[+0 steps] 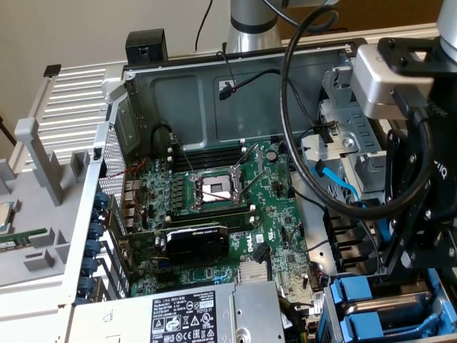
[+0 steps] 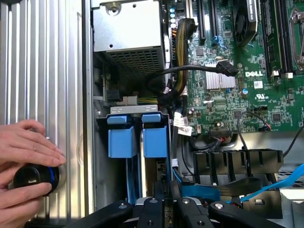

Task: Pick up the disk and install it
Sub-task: 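Insert the first disk wire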

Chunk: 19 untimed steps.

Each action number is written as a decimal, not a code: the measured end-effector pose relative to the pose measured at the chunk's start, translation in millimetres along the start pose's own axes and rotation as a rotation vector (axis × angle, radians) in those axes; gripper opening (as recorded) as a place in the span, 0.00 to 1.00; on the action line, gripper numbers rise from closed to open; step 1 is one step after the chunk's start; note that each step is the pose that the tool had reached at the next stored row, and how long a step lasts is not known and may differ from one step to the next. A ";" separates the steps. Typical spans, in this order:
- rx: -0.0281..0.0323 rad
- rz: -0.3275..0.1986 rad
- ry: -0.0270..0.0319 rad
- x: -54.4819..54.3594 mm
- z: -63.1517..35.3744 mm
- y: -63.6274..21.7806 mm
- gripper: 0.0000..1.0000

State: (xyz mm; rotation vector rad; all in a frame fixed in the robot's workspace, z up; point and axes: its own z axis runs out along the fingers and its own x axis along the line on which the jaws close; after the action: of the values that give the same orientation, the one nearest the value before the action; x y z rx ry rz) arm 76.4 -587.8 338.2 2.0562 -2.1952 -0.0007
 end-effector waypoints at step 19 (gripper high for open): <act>0.0000 0.000 -0.0020 -0.2 1.4 -3.1 0.17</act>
State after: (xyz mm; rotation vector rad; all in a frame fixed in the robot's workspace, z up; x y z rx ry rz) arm 79.3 -587.9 336.5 2.0573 -2.1962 -0.0028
